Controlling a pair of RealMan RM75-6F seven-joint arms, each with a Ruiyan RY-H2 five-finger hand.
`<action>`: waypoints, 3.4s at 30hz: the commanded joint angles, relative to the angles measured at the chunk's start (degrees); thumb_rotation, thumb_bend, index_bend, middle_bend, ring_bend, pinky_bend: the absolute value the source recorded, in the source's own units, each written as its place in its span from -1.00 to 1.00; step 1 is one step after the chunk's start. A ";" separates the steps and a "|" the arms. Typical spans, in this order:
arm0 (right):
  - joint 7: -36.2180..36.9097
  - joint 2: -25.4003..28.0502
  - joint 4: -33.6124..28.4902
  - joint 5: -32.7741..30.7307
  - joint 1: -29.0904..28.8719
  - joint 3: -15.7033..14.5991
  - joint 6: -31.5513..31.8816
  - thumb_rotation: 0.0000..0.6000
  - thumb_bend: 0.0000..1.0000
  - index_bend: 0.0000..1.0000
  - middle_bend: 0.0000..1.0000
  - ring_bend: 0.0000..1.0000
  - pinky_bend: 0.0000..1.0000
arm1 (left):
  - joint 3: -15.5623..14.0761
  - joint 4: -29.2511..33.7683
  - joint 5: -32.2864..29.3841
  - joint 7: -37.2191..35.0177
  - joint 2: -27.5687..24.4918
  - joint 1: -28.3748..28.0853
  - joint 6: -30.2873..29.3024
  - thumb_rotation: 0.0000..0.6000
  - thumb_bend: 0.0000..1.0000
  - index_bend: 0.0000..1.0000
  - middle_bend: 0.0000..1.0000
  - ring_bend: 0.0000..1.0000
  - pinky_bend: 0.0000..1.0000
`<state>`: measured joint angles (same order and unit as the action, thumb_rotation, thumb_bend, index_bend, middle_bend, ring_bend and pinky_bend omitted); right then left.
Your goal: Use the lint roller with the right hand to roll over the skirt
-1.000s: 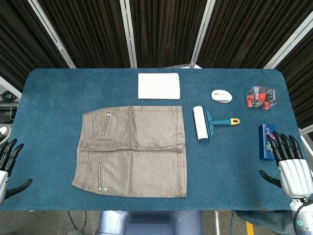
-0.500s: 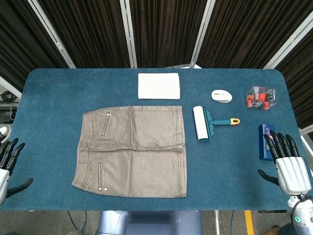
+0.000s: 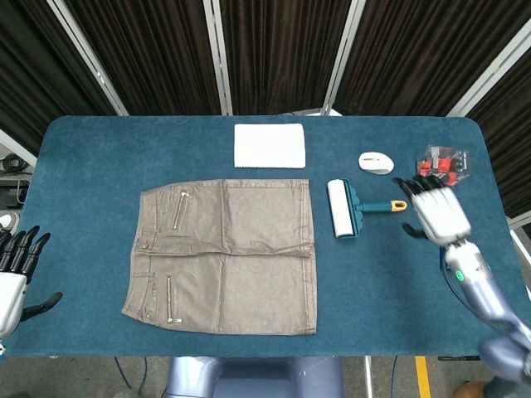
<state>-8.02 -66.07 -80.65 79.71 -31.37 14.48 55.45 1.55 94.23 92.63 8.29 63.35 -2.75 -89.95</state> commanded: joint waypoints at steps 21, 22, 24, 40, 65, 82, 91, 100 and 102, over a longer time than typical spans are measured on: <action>-3.60 -22.69 30.89 -2.31 -14.02 -5.69 -15.31 1.00 -0.52 -0.58 -0.36 -0.51 -0.44 | 1.86 -1.40 -6.50 1.90 1.42 -1.16 3.17 1.00 -1.00 -1.00 -1.00 -1.00 -1.00; -3.58 -23.32 32.10 -2.28 -14.19 -6.06 -15.88 1.00 -0.52 -0.58 -0.36 -0.51 -0.44 | 1.85 -1.55 -6.74 2.00 1.49 -1.23 3.42 1.00 -1.00 -1.00 -1.00 -1.00 -1.00; -3.03 -24.78 34.57 -2.09 -14.58 -6.60 -16.56 1.00 -0.51 -0.58 -0.36 -0.51 -0.44 | 1.92 -1.63 -7.00 1.99 1.55 -1.32 3.55 1.00 -1.00 -1.00 -1.00 -1.00 -1.00; -0.58 -30.01 45.94 0.22 -16.45 -9.89 -19.98 1.00 -0.49 -0.56 -0.36 -0.50 -0.45 | 2.10 -1.60 -7.73 1.65 1.41 -1.51 3.49 1.00 -1.00 -1.00 -1.00 -1.00 -1.00; 9.01 -27.47 45.91 7.09 -15.79 -13.44 -10.64 1.00 0.42 0.02 0.15 -0.01 0.02 | 1.92 -0.80 -8.24 1.06 0.97 -2.00 4.28 1.00 -1.00 -1.00 -1.00 -1.00 -1.00; -13.14 -8.99 7.17 10.32 -20.53 -10.41 -6.35 1.00 0.58 0.04 0.17 0.00 0.02 | 1.59 0.25 -7.98 -1.48 -0.42 -2.81 5.87 1.00 -1.00 -1.00 -1.00 -1.00 -1.00; -41.95 -12.21 -5.78 -1.78 -26.35 -6.71 -15.52 1.00 0.64 0.05 0.19 0.01 0.03 | 1.39 -0.65 -8.98 -2.60 -0.55 -3.09 7.20 1.00 -1.00 -1.00 -1.00 -1.00 -1.00; -58.81 -19.53 -7.80 -12.90 -32.11 -8.42 -17.39 1.00 0.67 0.08 0.21 0.03 0.04 | 1.77 -1.85 -11.06 -3.62 -0.49 -3.64 9.02 1.00 -1.00 -1.00 -1.00 -1.00 -1.00; -61.03 -21.27 -7.52 -14.35 -33.39 -9.36 -17.46 1.00 0.68 0.08 0.21 0.03 0.04 | 1.83 -2.02 -11.51 -3.64 -0.42 -3.75 9.38 1.00 -1.00 -1.00 -1.00 -1.00 -1.00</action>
<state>-66.65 -85.20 -87.63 67.21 -62.87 6.07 38.64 3.35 92.26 81.19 4.66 62.90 -6.47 -80.64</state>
